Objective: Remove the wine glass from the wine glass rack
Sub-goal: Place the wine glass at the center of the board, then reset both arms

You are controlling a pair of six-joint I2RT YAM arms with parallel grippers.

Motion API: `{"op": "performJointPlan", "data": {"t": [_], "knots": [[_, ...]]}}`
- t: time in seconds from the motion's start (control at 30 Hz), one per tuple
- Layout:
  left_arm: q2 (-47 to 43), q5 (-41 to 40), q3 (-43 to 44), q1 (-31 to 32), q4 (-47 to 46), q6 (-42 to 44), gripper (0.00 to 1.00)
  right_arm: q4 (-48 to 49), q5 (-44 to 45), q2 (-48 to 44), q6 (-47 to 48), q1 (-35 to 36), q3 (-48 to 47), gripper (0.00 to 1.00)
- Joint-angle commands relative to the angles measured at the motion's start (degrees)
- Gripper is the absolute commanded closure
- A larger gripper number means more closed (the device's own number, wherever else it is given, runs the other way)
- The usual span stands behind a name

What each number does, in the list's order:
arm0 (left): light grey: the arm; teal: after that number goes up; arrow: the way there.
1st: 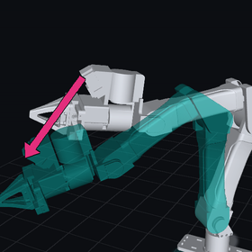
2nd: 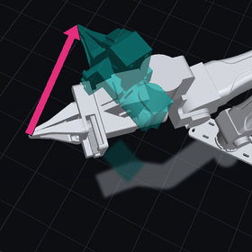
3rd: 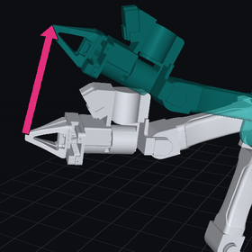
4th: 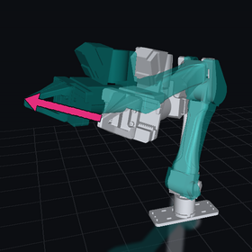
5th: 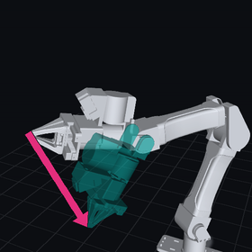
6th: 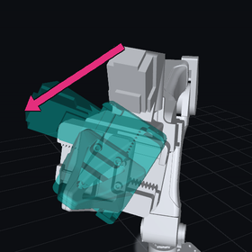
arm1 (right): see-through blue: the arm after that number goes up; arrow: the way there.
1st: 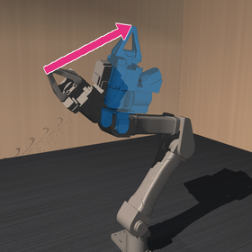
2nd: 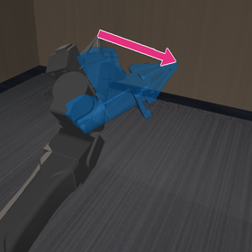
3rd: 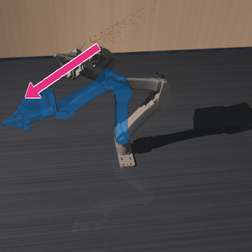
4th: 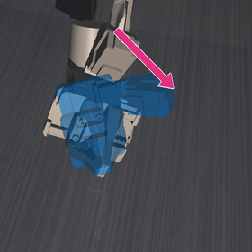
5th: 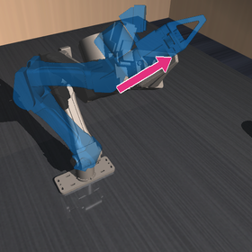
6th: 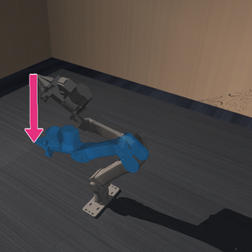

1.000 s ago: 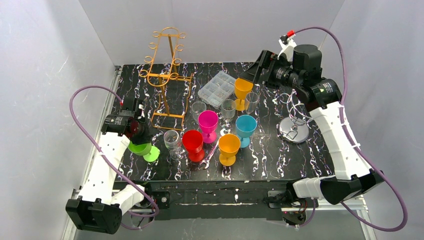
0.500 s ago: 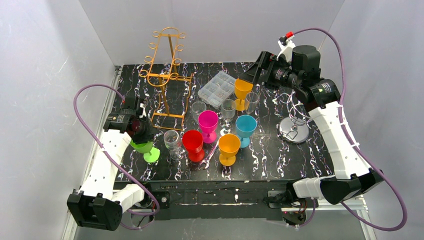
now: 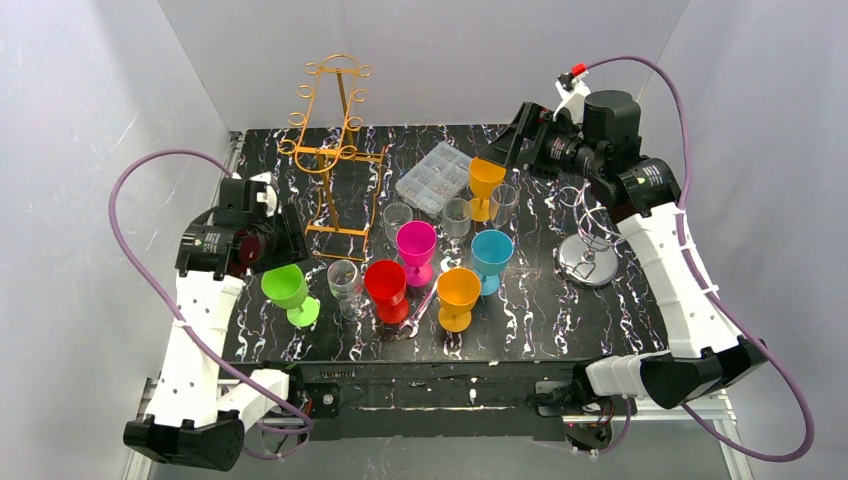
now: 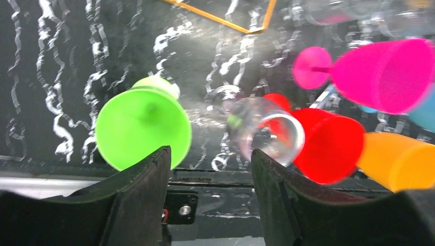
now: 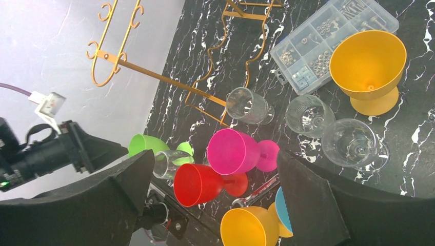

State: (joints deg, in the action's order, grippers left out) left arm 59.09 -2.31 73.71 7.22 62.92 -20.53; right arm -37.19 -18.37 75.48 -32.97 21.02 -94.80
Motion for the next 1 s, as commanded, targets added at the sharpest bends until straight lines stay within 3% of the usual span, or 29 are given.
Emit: {"op": "performJointPlan", "data": {"t": [0.0, 0.27, 0.5, 0.6, 0.67, 0.83, 0.97], "knots": [[-1.0, 11.5, 8.3, 0.0, 3.0, 1.4, 0.41, 2.5, -0.5, 0.5, -0.2, 0.2, -1.7, 0.02], [2.1, 19.2, 22.6, 6.1, 2.0, 0.0, 0.33, 2.2, 0.6, 1.5, -0.9, 0.7, -3.3, 0.02], [13.5, 20.9, 39.9, 12.7, -2.9, -1.8, 0.31, 0.7, 3.1, 2.2, -1.1, 0.8, -7.4, 0.02], [18.6, 21.6, 45.5, 14.0, -5.3, -2.8, 0.25, 0.4, 4.1, 2.2, -1.4, 0.8, -9.3, 0.01], [21.1, 23.0, 47.2, 14.5, -7.2, -3.8, 0.04, 0.3, 4.9, 2.1, -1.6, 0.8, -10.2, 0.02], [24.5, 22.1, 47.5, 15.5, -10.5, -6.2, 0.02, 0.3, 6.3, 1.3, -1.9, 0.8, -10.6, 0.02], [24.1, 14.8, 47.3, 16.2, -11.1, -9.0, 0.02, 0.8, 7.3, 0.5, -1.9, 0.8, -9.8, 0.02]]}}
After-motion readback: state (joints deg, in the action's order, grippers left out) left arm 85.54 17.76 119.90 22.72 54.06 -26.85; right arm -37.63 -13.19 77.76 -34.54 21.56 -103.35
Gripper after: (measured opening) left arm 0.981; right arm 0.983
